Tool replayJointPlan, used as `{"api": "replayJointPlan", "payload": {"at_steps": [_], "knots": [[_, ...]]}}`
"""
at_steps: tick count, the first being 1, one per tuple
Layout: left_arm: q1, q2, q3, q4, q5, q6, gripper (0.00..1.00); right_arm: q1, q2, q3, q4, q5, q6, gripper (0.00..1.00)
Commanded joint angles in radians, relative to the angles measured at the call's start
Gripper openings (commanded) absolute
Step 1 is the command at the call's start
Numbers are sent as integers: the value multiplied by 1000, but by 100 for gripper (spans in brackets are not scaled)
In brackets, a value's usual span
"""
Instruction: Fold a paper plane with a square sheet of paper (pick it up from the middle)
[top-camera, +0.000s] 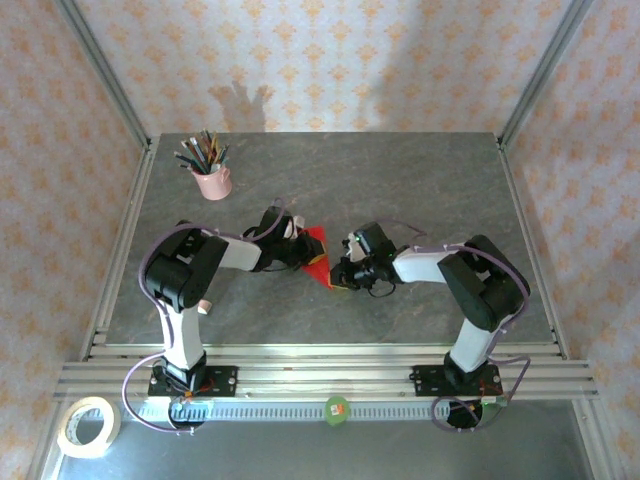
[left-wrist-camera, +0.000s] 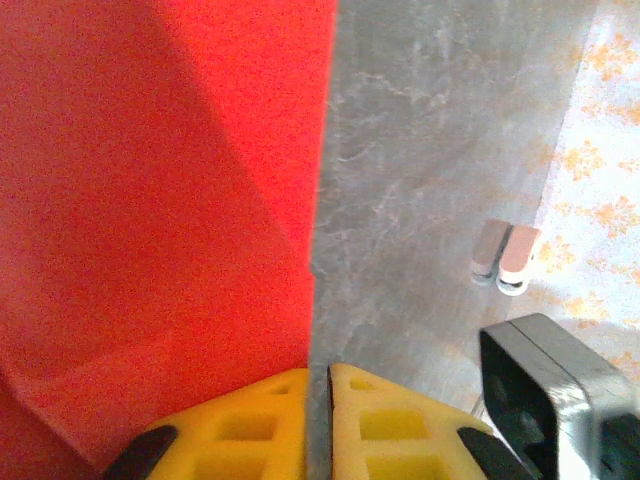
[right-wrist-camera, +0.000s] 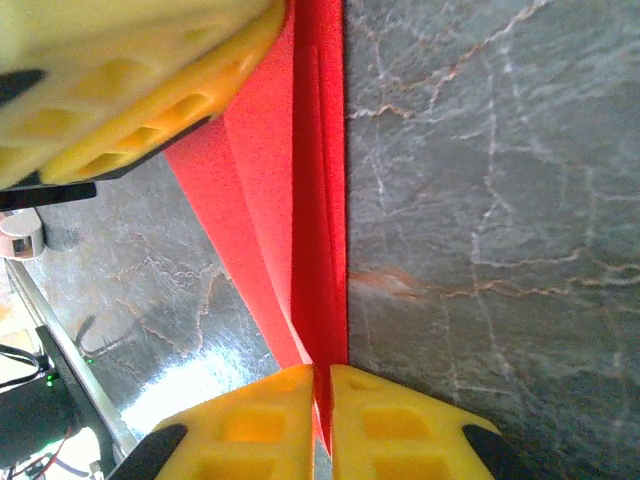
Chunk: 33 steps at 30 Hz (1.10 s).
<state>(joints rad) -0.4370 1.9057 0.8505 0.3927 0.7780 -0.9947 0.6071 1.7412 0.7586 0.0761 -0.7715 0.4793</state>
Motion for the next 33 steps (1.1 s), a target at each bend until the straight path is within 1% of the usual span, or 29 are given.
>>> {"api": "replayJointPlan", "payload": {"at_steps": [1,15,21,25,33], "knots": [[-6,-62,4,39,3,3,16,-7,27,-28,-13,39,16,11],[-5,-103,-55,51,21,20,16,-13,38,-41,-19,68,24,10],[-6,-131,-88,130,42,7,16,-15,42,-44,-16,71,23,9],[-6,-134,-77,57,20,44,16,-15,46,-43,-15,72,22,9],[-5,-84,-51,24,10,50,13,-15,52,-45,-14,75,19,9]]}}
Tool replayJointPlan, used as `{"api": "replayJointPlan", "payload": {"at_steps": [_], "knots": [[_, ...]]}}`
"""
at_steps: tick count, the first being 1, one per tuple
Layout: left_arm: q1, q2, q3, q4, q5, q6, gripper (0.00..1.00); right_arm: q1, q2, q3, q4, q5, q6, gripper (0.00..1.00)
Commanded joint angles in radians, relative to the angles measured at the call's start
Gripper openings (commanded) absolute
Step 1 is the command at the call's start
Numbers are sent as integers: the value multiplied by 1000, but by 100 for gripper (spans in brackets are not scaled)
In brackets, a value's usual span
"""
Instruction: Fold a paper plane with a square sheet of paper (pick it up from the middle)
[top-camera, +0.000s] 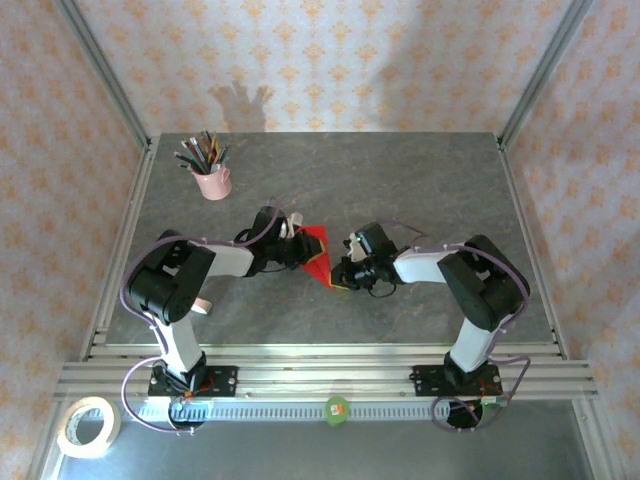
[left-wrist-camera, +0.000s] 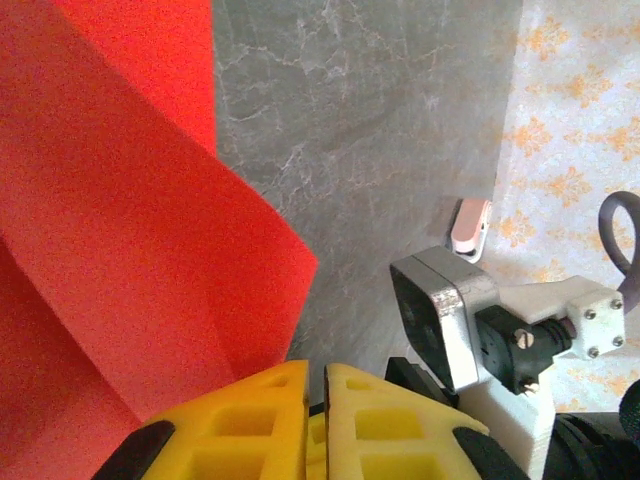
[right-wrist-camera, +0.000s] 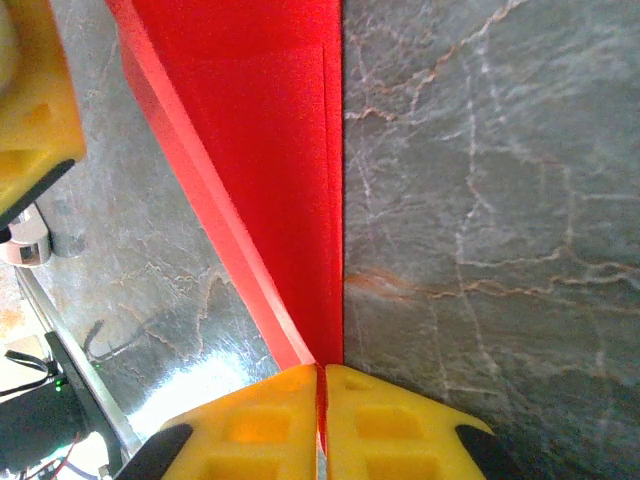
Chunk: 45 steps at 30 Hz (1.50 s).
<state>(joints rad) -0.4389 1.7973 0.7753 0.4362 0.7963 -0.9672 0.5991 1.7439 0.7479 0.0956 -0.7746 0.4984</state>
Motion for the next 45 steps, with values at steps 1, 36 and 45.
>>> {"api": "replayJointPlan", "payload": {"at_steps": [1,36,45], "knots": [[-4,31,30,-20,-8,25,13,-7,50,-34,-33,78,0,9],[-22,166,117,-40,-5,31,10,-9,62,-39,-45,97,-11,9],[-21,189,129,-145,-57,56,10,-8,33,-42,-40,95,-9,12]]}}
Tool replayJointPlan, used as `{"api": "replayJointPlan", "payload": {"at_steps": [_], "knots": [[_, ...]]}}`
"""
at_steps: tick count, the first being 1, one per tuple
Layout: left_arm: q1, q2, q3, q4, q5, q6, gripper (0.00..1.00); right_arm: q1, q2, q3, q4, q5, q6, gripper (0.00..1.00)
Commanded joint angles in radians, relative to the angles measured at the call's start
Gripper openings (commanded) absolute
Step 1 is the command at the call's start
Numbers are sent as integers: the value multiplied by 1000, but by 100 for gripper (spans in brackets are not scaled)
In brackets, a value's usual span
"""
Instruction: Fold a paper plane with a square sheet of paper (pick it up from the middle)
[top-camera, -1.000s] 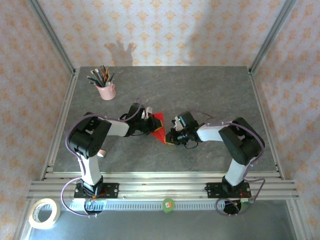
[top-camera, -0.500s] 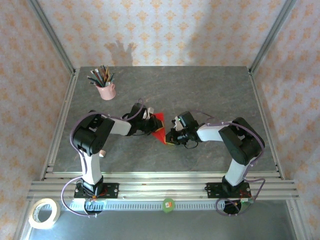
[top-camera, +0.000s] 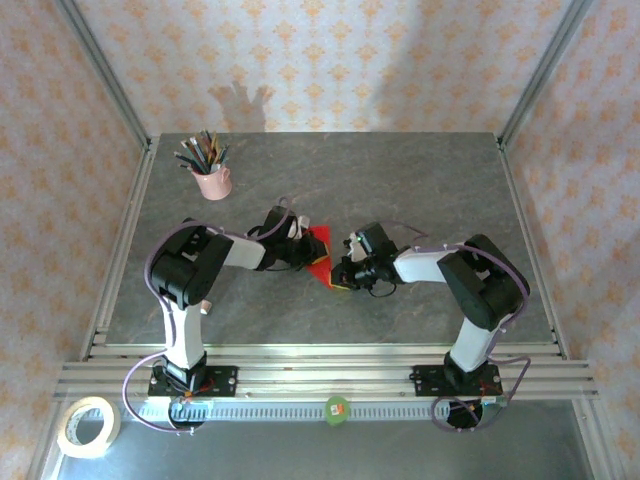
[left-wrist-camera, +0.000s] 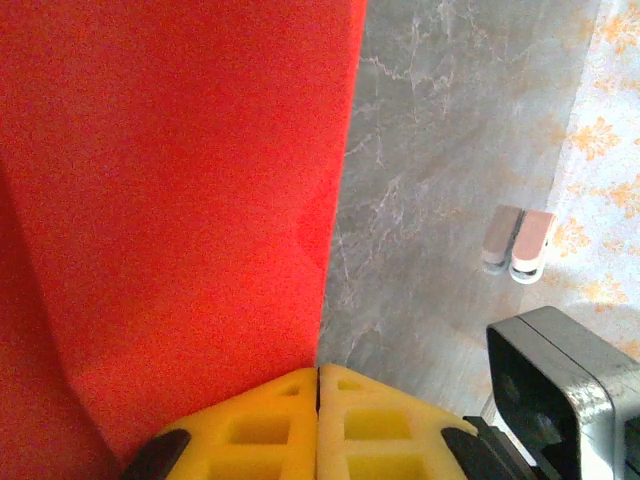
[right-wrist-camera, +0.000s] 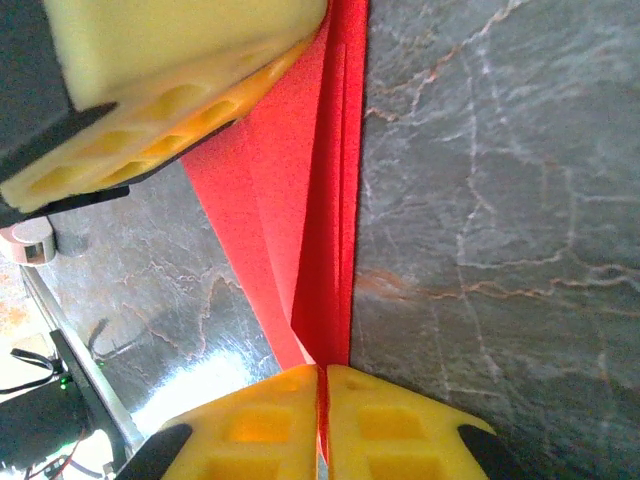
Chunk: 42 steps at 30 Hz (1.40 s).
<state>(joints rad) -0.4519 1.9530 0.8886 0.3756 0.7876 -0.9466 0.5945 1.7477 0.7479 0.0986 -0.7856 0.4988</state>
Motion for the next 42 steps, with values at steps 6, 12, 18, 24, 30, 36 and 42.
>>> {"api": "replayJointPlan", "payload": {"at_steps": [6,12,18,24,30,36,42], "knots": [[-8,49,19,-133,-94,35,10,-23,-118,-52,-37,108,-1,32],[-8,45,8,-101,-114,-19,10,-52,-200,-45,-33,147,9,34],[-18,32,-40,38,-141,-163,10,-36,-135,8,40,90,34,19],[-49,56,-19,45,-171,-210,10,2,-77,66,35,105,16,11],[-50,53,-18,46,-171,-212,10,5,-16,102,-7,150,10,9],[-50,51,0,30,-153,-194,11,5,16,108,-16,165,14,8],[-50,41,18,18,-143,-179,12,5,26,105,-35,178,11,8]]}}
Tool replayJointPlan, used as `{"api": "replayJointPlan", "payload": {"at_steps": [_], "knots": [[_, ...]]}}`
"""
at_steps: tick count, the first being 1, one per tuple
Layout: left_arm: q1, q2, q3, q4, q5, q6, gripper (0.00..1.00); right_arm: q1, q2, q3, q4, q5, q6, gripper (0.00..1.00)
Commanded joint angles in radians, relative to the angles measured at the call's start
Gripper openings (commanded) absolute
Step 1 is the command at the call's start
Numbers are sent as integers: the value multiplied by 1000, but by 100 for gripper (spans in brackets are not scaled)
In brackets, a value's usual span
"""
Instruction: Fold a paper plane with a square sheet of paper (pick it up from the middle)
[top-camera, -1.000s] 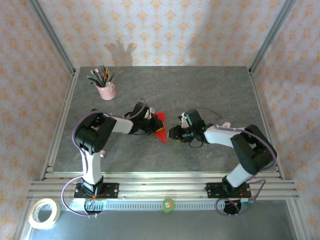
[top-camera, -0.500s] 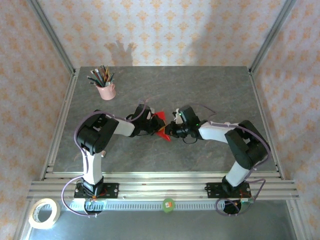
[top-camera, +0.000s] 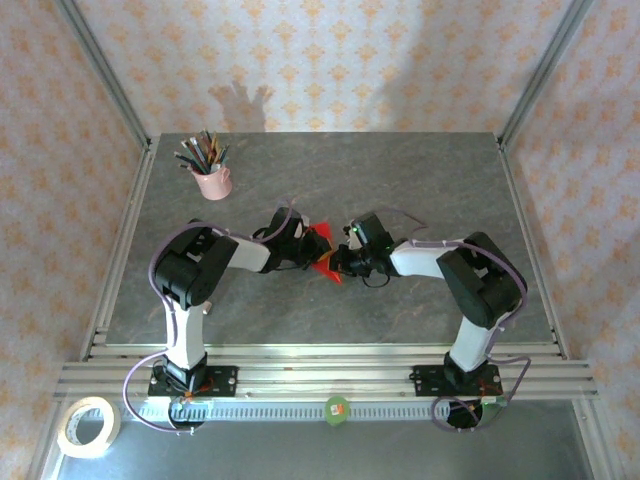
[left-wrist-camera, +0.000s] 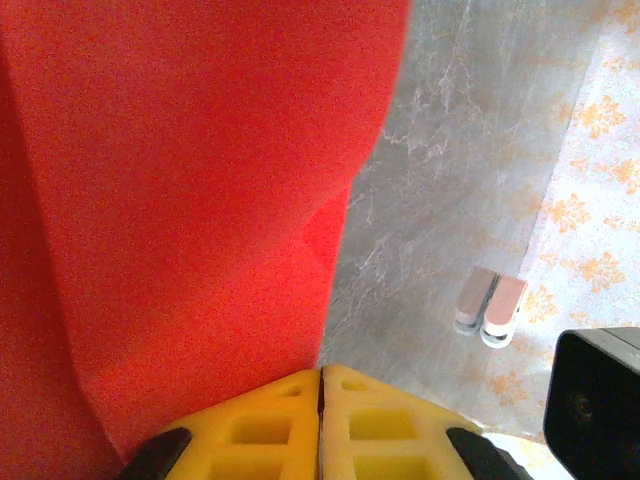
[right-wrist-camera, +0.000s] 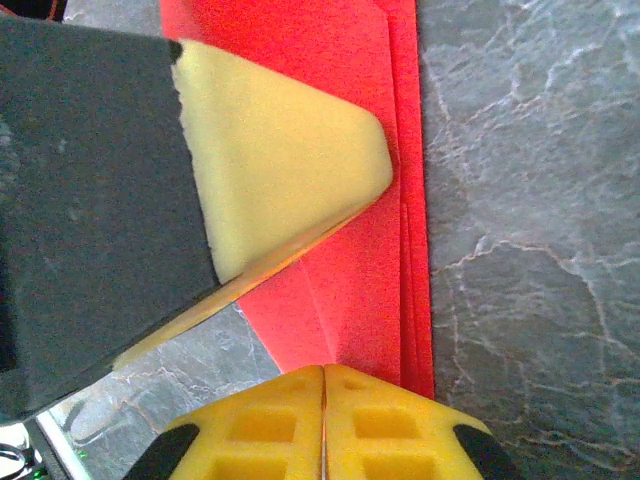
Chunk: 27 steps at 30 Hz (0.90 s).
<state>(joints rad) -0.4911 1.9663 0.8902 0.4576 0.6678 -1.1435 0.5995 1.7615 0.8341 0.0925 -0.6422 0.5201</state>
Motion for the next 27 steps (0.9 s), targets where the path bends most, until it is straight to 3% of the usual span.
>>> {"api": "replayJointPlan", "payload": {"at_steps": [1,19,27], "knots": [[-11,28,20,-65,-20,21,13,0,12,16,-31,36,-11,8],[14,-50,52,-113,23,181,17,0,35,-8,-88,88,-25,8],[33,-118,10,-123,17,225,16,-30,57,18,-142,-16,-197,8]]}}
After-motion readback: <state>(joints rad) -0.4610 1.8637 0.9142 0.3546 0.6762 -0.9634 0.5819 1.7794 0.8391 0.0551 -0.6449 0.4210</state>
